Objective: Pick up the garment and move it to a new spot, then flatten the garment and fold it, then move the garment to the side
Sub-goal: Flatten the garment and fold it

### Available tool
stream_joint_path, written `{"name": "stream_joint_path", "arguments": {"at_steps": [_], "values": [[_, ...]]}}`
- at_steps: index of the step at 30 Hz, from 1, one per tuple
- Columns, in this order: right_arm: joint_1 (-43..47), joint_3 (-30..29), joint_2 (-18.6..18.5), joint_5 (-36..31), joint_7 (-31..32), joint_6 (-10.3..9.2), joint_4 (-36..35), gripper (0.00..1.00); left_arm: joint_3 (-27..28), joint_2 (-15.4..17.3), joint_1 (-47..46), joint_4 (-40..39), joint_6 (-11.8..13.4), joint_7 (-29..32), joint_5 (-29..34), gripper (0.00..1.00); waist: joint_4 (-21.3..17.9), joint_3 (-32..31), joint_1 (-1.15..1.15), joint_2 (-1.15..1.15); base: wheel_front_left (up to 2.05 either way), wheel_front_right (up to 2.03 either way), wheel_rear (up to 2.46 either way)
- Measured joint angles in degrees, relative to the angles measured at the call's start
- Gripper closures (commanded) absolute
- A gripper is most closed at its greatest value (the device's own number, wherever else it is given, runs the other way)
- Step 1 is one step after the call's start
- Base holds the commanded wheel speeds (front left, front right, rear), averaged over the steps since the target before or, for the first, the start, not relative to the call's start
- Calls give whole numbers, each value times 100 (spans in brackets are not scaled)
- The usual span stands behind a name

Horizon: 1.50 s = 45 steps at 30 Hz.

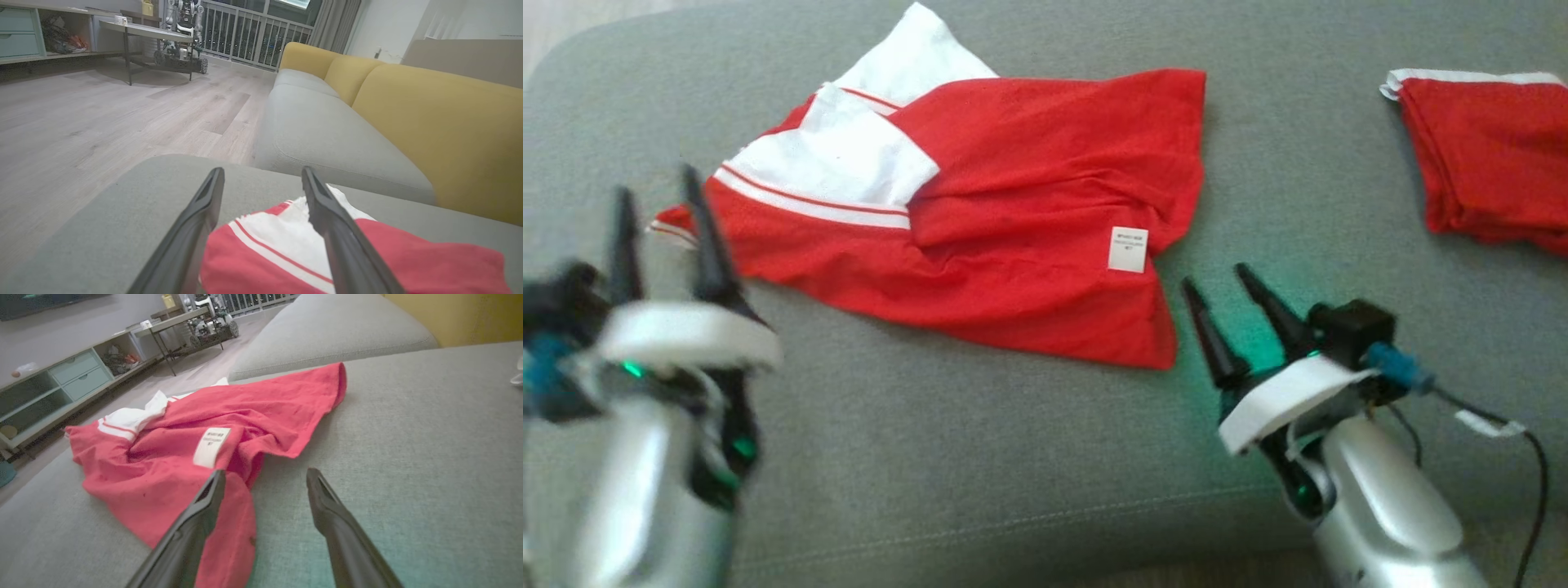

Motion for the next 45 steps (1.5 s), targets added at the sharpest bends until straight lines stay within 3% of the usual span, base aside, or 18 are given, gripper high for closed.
{"name": "stream_joint_path", "arguments": {"at_steps": [4,10,19,21,25,31,35,36,37,41,45], "values": [[-435,-188,-29,793,0,0,845,0,-32,-560,756,-527,-38,-1,597,0,167,-45,0,0,0,0,0],[-1119,-54,-37,1691,1,0,1920,0,-258,-1127,1236,-859,-334,-1,1221,0,536,-109,0,0,0,0,0],[-1707,-20,-52,2744,0,-1,2960,0,-478,-1356,1562,-1061,-616,-1,1634,0,1053,-75,0,0,0,0,0],[-1845,-20,-62,2877,0,-1,3066,100,-498,-1365,1601,-1080,-616,-1,1634,0,1118,-34,0,0,0,0,0],[-2073,-42,-94,2846,0,-1,3138,100,-595,-1366,1616,-1125,-604,-1,1596,0,1178,28,0,0,0,0,0],[-2313,-1003,-717,2130,1,-1,2580,100,-711,-1376,1614,-1251,-501,-1,1566,0,1185,126,0,0,0,0,0],[-2652,-1507,-730,1458,0,0,2432,100,-781,-1377,1612,-1254,-500,-1,1569,0,1138,178,0,0,0,0,0],[-2652,-1507,-730,1458,0,0,2432,65,-781,-1377,1612,-1254,-500,-1,1569,0,1138,178,0,0,0,0,0],[-2703,-1564,-703,1316,0,0,2498,0,-792,-1377,1608,-1249,-501,-1,1569,0,1123,181,0,0,0,0,0],[-2719,-1679,-660,824,0,0,2860,0,-829,-1377,1605,-1218,-504,-1,1631,0,1108,139,0,0,0,0,0],[-2335,-2034,-623,725,0,0,2629,0,-827,-1377,1608,-1226,-499,-1,1685,0,1111,71,0,0,0,0,0]]}}
